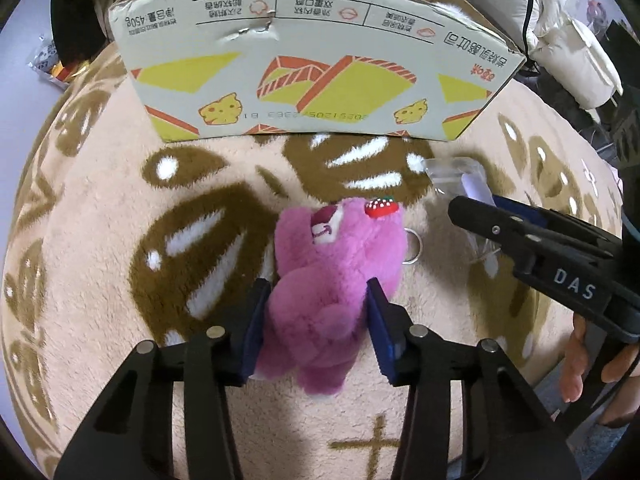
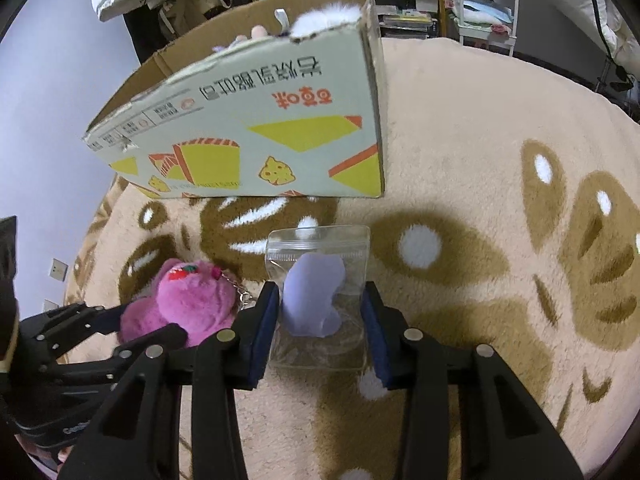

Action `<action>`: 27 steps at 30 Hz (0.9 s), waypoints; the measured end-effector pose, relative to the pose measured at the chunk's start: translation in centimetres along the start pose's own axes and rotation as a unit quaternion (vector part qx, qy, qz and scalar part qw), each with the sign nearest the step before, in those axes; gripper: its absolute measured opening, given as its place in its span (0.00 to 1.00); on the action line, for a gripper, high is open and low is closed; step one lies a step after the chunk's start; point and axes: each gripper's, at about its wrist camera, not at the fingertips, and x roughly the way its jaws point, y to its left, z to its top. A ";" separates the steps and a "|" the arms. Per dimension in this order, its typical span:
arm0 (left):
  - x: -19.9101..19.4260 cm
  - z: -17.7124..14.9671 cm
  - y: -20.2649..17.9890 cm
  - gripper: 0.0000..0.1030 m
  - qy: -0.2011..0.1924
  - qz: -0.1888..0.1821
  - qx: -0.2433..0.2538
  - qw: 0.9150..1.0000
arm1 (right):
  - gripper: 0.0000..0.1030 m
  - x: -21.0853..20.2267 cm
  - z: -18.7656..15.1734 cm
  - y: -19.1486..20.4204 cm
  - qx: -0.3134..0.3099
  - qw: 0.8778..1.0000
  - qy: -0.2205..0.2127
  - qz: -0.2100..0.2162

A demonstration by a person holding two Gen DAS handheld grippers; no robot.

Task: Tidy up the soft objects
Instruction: 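Grasp the pink bear plush with the left tool while the right tool grasps the sponge bag, then lift the pink bear with the left tool while the right tool carries the sponge bag over the box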

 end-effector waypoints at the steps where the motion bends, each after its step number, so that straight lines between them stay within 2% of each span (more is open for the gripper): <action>1: -0.2 0.0 -0.1 0.43 -0.004 0.002 0.003 1.000 | 0.42 -0.1 -0.1 0.1 0.002 1.000 -0.001 0.001; 3: -0.2 0.0 -1.0 0.43 -0.013 0.008 0.008 1.000 | 0.42 -0.6 -0.3 -0.3 0.007 1.000 -0.006 0.003; 10: -2.7 -0.3 -0.2 0.43 -0.051 0.022 -0.003 0.998 | 0.42 -2.7 0.1 -0.9 0.019 0.999 -0.033 0.020; 16: -5.9 -0.6 -0.2 0.43 -0.108 0.028 -0.006 0.994 | 0.42 -4.4 0.1 -0.6 0.023 0.998 -0.051 0.035; 19: -8.1 -0.8 -0.4 0.43 -0.158 0.039 -0.007 0.987 | 0.42 -5.5 0.2 -0.4 0.028 0.996 -0.068 0.044; 23: -10.9 -0.9 0.1 0.43 -0.216 0.035 -0.019 0.975 | 0.42 -7.3 0.4 -0.2 0.026 0.995 -0.087 0.041; 27: -13.0 -1.1 0.1 0.43 -0.258 0.043 -0.019 0.965 | 0.42 -9.0 0.6 0.0 0.025 0.993 -0.110 0.042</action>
